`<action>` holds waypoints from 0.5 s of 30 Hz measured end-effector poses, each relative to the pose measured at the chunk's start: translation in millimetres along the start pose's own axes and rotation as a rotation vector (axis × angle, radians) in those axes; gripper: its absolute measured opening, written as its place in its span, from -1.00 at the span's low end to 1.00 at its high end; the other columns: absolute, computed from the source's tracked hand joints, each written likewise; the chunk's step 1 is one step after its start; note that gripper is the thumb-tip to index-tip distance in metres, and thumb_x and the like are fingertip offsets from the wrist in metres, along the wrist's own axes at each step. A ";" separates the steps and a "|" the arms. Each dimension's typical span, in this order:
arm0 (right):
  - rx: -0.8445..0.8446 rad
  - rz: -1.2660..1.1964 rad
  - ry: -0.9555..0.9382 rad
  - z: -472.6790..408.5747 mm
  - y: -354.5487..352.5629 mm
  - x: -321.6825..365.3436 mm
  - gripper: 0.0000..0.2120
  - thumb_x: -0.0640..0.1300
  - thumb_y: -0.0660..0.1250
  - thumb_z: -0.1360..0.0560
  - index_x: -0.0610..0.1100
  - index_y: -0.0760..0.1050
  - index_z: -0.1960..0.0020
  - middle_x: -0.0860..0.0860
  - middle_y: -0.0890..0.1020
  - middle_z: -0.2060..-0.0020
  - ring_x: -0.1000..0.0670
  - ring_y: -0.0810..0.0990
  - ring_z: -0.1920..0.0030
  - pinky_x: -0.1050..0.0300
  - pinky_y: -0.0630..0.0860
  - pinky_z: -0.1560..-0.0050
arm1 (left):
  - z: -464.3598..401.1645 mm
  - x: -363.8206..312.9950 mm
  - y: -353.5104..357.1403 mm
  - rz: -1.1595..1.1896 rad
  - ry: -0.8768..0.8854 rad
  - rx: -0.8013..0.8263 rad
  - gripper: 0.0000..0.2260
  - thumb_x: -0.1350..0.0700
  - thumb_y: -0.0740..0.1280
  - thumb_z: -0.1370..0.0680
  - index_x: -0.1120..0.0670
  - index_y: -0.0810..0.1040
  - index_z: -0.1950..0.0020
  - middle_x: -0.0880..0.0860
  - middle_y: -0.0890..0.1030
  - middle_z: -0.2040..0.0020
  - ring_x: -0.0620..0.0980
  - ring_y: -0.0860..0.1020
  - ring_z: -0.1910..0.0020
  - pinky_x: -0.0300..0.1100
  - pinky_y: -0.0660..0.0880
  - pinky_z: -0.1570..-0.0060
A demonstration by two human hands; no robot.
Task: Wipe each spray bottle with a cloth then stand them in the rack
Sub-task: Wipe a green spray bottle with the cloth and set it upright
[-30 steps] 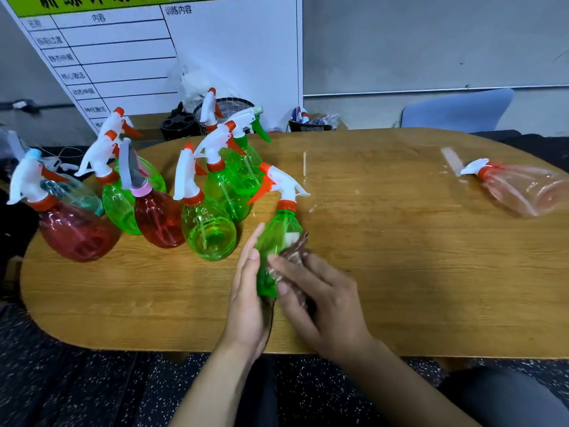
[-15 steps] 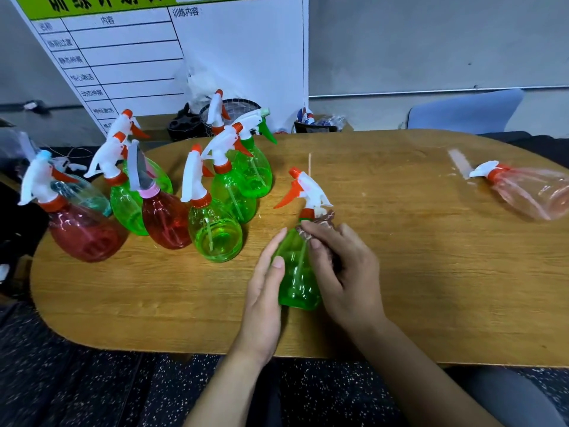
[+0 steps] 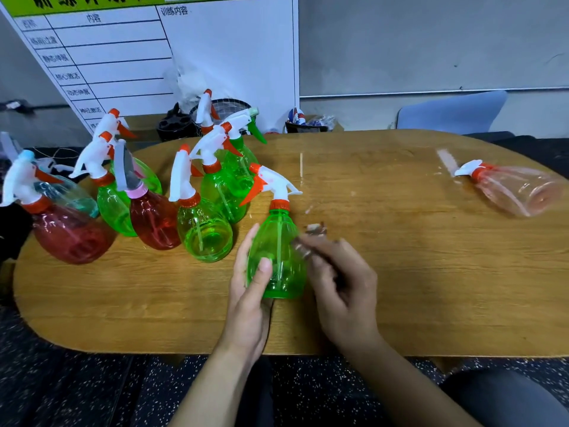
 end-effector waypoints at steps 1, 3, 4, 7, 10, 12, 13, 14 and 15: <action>-0.076 -0.077 0.093 -2.7 1.1 -2.3 -0.76 -0.17 0.30 -0.65 -0.12 0.65 -0.27 0.05 0.69 0.01 0.08 0.65 0.03 0.19 0.53 0.02 | -0.3 -1.0 0.2 0.011 -0.013 0.006 -0.29 -0.17 0.57 -0.49 -0.12 0.42 -0.60 0.11 0.56 -0.51 0.18 0.50 -0.52 0.20 0.41 -0.48; -0.141 -0.196 0.238 -4.3 6.1 -7.4 -0.76 -0.20 0.30 -0.64 -0.14 0.59 -0.29 0.06 0.70 -0.09 0.07 0.66 -0.08 0.17 0.55 -0.09 | -1.1 -3.2 1.6 0.026 -0.030 0.034 -0.43 -0.02 0.42 -0.58 -0.11 0.41 -0.60 0.08 0.59 -0.48 0.14 0.54 -0.48 0.09 0.53 -0.40; -0.139 -0.219 0.273 -3.2 8.8 -9.8 -0.76 -0.19 0.31 -0.63 -0.14 0.56 -0.29 0.06 0.69 -0.10 0.07 0.65 -0.08 0.15 0.55 -0.11 | -1.6 -2.9 1.9 0.025 -0.042 0.055 -0.46 0.01 0.35 -0.60 -0.10 0.41 -0.60 0.07 0.61 -0.46 0.12 0.55 -0.47 0.05 0.55 -0.38; -0.142 -0.302 0.335 1.4 12.8 -17.0 -0.70 -0.14 0.37 -0.60 -0.17 0.54 -0.31 -0.04 0.67 -0.17 -0.08 0.63 -0.19 -0.05 0.56 -0.24 | -3.9 -0.9 0.4 0.038 -0.076 0.050 -0.49 0.01 0.28 -0.62 -0.10 0.42 -0.60 0.07 0.60 -0.47 0.09 0.55 -0.48 0.07 0.51 -0.43; -0.132 -0.400 0.419 -1.0 11.1 -17.2 -0.68 -0.13 0.39 -0.59 -0.18 0.59 -0.32 -0.07 0.70 -0.21 -0.06 0.65 -0.28 -0.01 0.56 -0.31 | -4.8 4.0 -0.5 0.037 -0.099 0.059 -0.52 -0.03 0.20 -0.66 -0.07 0.42 -0.60 0.06 0.59 -0.48 0.07 0.54 -0.48 0.10 0.46 -0.43; -0.138 -0.375 0.464 -0.9 10.0 -18.8 -0.69 -0.08 0.40 -0.63 -0.16 0.64 -0.33 -0.03 0.71 -0.22 0.01 0.63 -0.31 0.08 0.53 -0.35 | -5.1 8.7 -0.6 0.026 -0.115 0.059 -0.52 -0.04 0.17 -0.66 -0.05 0.42 -0.59 0.04 0.62 -0.44 0.05 0.56 -0.45 -0.01 0.51 -0.35; -0.142 -0.339 0.477 0.6 9.9 -21.5 -0.68 -0.04 0.37 -0.64 -0.12 0.64 -0.34 0.00 0.70 -0.23 0.07 0.62 -0.32 0.10 0.51 -0.38 | -5.5 9.2 0.0 0.018 -0.117 0.055 -0.53 -0.07 0.19 -0.66 -0.06 0.42 -0.58 0.03 0.62 -0.44 0.05 0.56 -0.45 -0.05 0.54 -0.33; -0.130 -0.291 0.480 2.3 11.0 -24.6 -0.67 0.00 0.32 -0.66 -0.08 0.63 -0.37 0.05 0.68 -0.25 0.11 0.59 -0.34 0.08 0.48 -0.42 | -5.7 8.9 1.0 0.003 -0.106 0.050 -0.52 -0.11 0.25 -0.65 -0.07 0.41 -0.58 0.03 0.61 -0.45 0.06 0.54 -0.47 -0.06 0.55 -0.35; -0.103 -0.249 0.478 4.8 12.4 -26.7 -0.65 0.05 0.27 -0.69 -0.03 0.61 -0.40 0.09 0.66 -0.29 0.12 0.57 -0.37 0.03 0.45 -0.46 | -5.4 9.3 1.6 -0.030 -0.089 0.041 -0.47 -0.17 0.35 -0.63 -0.08 0.39 -0.58 0.03 0.59 -0.47 0.08 0.52 -0.49 -0.03 0.53 -0.40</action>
Point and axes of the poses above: each hand's wrist, its own z-axis away from the middle knuckle, its own y-axis out of the palm, x = y × z, the point moved 1 cm from there along -z, towards the middle knuckle
